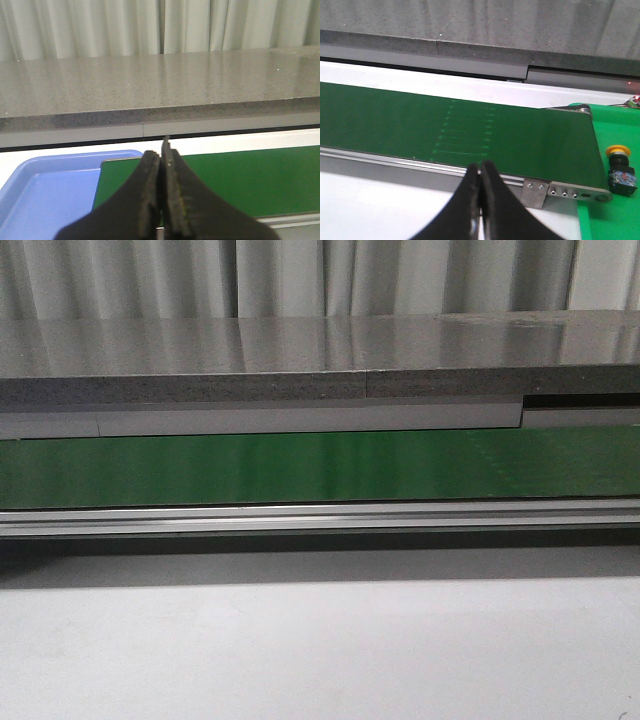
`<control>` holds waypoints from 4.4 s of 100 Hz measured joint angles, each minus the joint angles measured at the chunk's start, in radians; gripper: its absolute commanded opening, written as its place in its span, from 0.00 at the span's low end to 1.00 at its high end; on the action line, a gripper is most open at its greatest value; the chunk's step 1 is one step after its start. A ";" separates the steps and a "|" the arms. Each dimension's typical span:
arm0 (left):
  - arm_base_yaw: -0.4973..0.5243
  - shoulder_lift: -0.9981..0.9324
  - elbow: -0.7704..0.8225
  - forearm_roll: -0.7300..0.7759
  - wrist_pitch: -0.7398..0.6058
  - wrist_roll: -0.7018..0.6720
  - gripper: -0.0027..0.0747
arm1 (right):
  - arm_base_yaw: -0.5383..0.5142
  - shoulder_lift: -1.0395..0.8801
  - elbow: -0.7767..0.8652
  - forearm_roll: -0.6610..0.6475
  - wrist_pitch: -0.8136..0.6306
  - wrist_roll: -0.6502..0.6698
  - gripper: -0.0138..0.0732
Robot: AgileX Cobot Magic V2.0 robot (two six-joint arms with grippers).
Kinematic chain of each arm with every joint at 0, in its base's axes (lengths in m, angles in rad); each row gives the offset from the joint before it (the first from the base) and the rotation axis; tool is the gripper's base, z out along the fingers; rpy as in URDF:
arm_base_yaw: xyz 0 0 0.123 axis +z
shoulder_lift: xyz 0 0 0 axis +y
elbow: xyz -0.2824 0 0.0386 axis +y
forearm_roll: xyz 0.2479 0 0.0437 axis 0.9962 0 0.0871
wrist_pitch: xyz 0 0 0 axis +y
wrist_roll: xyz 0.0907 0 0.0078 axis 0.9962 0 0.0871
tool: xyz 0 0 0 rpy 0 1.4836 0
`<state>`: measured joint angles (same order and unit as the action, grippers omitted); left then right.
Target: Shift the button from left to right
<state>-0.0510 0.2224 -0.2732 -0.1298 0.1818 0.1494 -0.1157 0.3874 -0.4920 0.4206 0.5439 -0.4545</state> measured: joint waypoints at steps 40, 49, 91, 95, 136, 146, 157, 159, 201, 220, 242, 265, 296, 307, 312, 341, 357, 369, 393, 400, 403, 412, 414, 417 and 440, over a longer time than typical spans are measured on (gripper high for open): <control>0.000 0.000 0.000 0.000 0.000 0.000 0.01 | 0.000 0.000 0.002 0.000 0.001 0.000 0.08; 0.000 0.000 0.000 0.000 0.000 0.000 0.01 | 0.000 0.000 0.002 0.000 0.001 0.000 0.08; 0.000 0.000 0.000 0.000 0.000 0.000 0.01 | 0.009 -0.001 0.002 0.000 0.001 0.000 0.08; 0.000 0.000 0.000 0.000 0.000 0.000 0.01 | 0.019 -0.004 0.002 -0.005 0.001 0.000 0.08; 0.000 0.000 0.000 0.000 0.000 0.000 0.01 | 0.168 -0.144 0.126 -0.277 -0.112 0.293 0.08; 0.000 0.000 0.000 0.000 0.000 0.000 0.01 | 0.168 -0.197 0.227 -0.312 -0.204 0.349 0.08; 0.000 0.000 0.000 0.000 0.000 0.000 0.01 | 0.168 -0.257 0.321 -0.317 -0.288 0.370 0.08; 0.000 0.000 0.000 0.000 0.000 0.000 0.01 | 0.168 -0.270 0.337 -0.317 -0.295 0.371 0.08; 0.000 0.000 0.000 0.000 -0.002 0.000 0.01 | 0.168 -0.398 0.498 -0.321 -0.377 0.379 0.08; 0.000 0.000 0.000 0.000 -0.002 0.000 0.01 | 0.168 -0.398 0.519 -0.323 -0.412 0.382 0.08; 0.000 0.000 0.000 0.000 -0.002 0.000 0.01 | 0.168 -0.398 0.520 -0.325 -0.419 0.382 0.08; 0.000 0.000 0.000 0.000 -0.002 0.000 0.01 | 0.168 -0.398 0.520 -0.325 -0.419 0.382 0.08; 0.000 0.000 0.000 0.000 -0.002 0.000 0.01 | 0.168 -0.398 0.520 -0.327 -0.419 0.382 0.08; 0.000 0.000 0.000 0.000 -0.002 0.000 0.01 | 0.168 -0.398 0.520 -0.327 -0.419 0.382 0.08; 0.000 0.000 0.000 0.000 -0.002 0.000 0.01 | 0.168 -0.398 0.520 -0.327 -0.419 0.382 0.08; 0.000 0.000 0.000 0.002 -0.002 0.000 0.01 | 0.168 -0.398 0.520 -0.327 -0.419 0.384 0.08; 0.000 0.000 0.000 0.004 -0.002 0.000 0.01 | 0.168 -0.398 0.520 -0.329 -0.419 0.384 0.08; 0.000 0.000 0.016 0.047 -0.018 0.000 0.01 | 0.168 -0.398 0.520 -0.329 -0.419 0.384 0.08; 0.000 -0.006 0.099 0.206 -0.065 -0.170 0.01 | 0.168 -0.398 0.520 -0.329 -0.419 0.384 0.08; 0.000 -0.028 0.128 0.227 -0.069 -0.204 0.01 | 0.168 -0.398 0.520 -0.329 -0.419 0.384 0.08; 0.000 -0.045 0.139 0.231 -0.074 -0.212 0.01 | 0.168 -0.398 0.520 -0.329 -0.419 0.384 0.08; 0.000 -0.099 0.177 0.238 -0.078 -0.221 0.01 | 0.168 -0.398 0.520 -0.329 -0.419 0.384 0.08; 0.000 -0.108 0.186 0.240 -0.077 -0.223 0.01 | 0.168 -0.398 0.520 -0.329 -0.419 0.384 0.08; 0.000 -0.129 0.197 0.240 -0.077 -0.225 0.01 | 0.168 -0.398 0.520 -0.329 -0.419 0.384 0.08; 0.000 -0.227 0.274 0.243 -0.083 -0.228 0.01 | 0.168 -0.398 0.520 -0.329 -0.419 0.384 0.08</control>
<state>-0.0510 -0.0042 0.0010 0.1131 0.0992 -0.0782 0.0518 -0.0108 0.0283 0.0918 0.1249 -0.0708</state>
